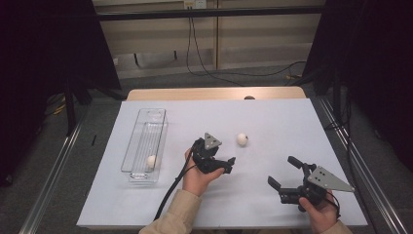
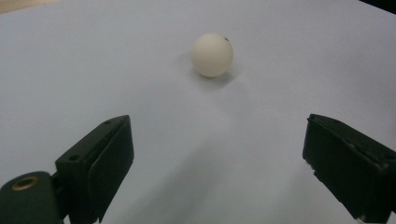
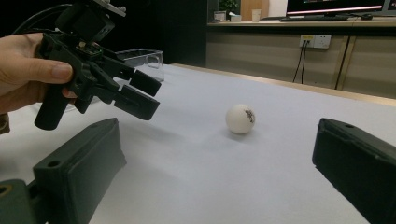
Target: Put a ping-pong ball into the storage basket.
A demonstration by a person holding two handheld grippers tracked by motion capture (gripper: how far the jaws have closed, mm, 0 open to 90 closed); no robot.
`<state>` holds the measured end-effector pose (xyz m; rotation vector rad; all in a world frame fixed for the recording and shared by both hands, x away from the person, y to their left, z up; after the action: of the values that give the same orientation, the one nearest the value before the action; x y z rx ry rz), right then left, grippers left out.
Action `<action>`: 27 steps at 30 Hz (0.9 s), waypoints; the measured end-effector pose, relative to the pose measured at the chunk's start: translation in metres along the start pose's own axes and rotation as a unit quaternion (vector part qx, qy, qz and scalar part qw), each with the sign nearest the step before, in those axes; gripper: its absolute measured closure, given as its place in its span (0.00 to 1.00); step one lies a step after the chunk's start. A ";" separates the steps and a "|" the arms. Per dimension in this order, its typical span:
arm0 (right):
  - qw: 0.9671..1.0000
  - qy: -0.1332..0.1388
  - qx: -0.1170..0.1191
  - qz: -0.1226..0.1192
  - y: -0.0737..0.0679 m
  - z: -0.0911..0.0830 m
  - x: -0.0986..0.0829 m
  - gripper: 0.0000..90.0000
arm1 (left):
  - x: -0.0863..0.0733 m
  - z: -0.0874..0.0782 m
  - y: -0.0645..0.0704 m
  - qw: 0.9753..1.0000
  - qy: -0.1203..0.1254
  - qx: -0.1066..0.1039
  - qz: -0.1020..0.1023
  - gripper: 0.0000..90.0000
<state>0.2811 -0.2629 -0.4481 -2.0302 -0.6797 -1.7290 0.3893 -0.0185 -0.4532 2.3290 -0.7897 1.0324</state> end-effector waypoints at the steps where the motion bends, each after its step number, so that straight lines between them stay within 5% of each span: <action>1: 1.000 0.000 0.000 0.000 0.000 0.000 0.000 0.01 | 0.000 0.001 0.001 1.000 0.000 -0.002 -0.001 0.10; 27: 1.000 -0.002 0.001 -0.002 -0.001 -0.001 0.000 0.01 | 0.006 0.027 0.007 1.000 -0.005 0.002 -0.010 0.10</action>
<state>0.2799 -0.2630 -0.4484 -2.0331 -0.6862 -1.7270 0.4018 -0.0417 -0.4631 2.3432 -0.7674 1.0144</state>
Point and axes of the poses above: each handheld gripper's, and its own axes: z roughly forward along the jaws, x roughly out of its top, y roughly to its right, the point moved 4 cm from there along z, roughly forward along the jaws, and after that the axes turned 6 degrees about -z, right-handed, at the moved point
